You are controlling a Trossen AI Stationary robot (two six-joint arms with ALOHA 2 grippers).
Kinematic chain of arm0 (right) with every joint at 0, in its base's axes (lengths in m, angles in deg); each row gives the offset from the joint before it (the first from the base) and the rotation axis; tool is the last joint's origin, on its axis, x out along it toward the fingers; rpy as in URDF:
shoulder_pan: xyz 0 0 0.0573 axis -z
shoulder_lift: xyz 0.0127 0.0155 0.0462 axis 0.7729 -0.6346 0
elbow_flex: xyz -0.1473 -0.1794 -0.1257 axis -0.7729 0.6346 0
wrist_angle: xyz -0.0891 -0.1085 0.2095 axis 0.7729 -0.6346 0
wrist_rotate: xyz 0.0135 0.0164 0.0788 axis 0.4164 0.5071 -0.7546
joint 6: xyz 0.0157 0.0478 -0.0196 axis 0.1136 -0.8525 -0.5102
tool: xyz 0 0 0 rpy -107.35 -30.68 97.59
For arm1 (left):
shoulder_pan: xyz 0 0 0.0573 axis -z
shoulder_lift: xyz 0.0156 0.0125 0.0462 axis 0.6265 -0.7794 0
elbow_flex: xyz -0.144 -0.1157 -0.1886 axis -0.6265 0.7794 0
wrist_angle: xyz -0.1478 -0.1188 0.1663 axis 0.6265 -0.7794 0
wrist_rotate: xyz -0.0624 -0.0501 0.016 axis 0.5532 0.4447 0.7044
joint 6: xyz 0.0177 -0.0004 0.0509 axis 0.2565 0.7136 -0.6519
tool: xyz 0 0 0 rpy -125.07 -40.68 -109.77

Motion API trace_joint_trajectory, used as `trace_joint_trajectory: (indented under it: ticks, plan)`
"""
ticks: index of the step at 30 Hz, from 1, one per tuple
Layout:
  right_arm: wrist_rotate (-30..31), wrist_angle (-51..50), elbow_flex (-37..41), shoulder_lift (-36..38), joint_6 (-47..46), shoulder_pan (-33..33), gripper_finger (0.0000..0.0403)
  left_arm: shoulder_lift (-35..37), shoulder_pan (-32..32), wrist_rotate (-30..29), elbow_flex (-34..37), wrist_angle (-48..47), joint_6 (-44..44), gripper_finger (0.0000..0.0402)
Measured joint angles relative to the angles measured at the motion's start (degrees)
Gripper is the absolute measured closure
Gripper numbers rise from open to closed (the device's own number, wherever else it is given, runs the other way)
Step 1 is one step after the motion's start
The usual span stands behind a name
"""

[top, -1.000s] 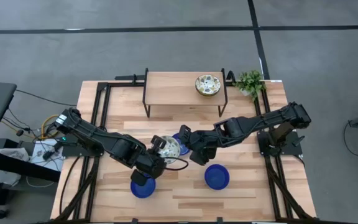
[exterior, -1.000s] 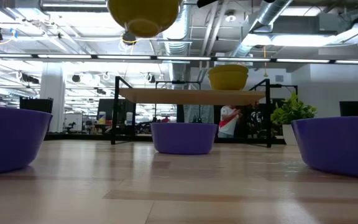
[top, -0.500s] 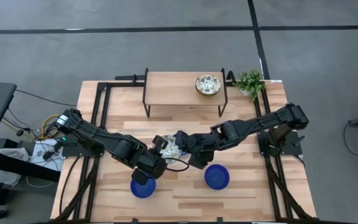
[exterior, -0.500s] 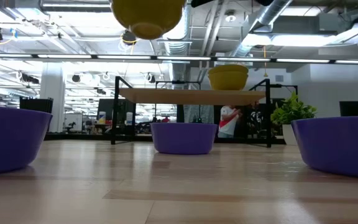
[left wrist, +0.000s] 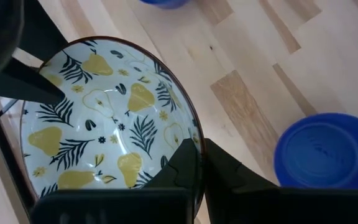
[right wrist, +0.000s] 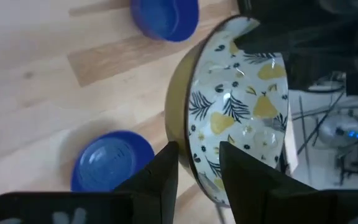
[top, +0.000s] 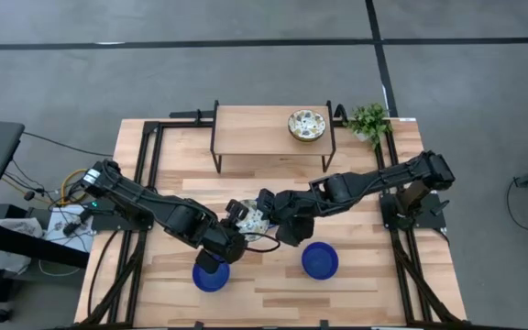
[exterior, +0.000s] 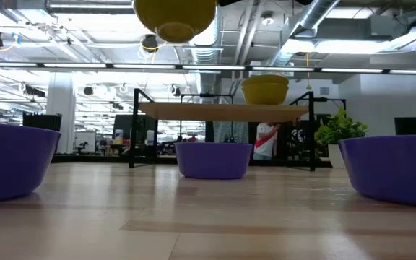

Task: Pick & Place Mini bowls
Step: Stack the yellow patterned bowl on top of the stacked yellow patterned bowl on the shelf

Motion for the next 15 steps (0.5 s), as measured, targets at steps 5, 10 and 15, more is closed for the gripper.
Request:
trace_joint_trajectory:
  ticks: [5, 10, 15]
  plan:
    - [-0.3, 0.6, 0.0, 0.0, -3.3, -0.1, 0.0296, 0.1, 0.1, 0.3, 0.0, 0.1, 0.0, 0.0394]
    - [-1.9, 0.3, 0.0, 0.0, -3.6, 0.0, 0.0296, 0.1, 0.0, -0.2, 0.0, 0.2, -0.2, 0.0394]
    - [-2.8, 0.3, 0.0, 0.0, -3.7, 0.4, 0.0298, 0.1, 0.1, -0.2, 0.0, 0.5, -2.7, 0.0394]
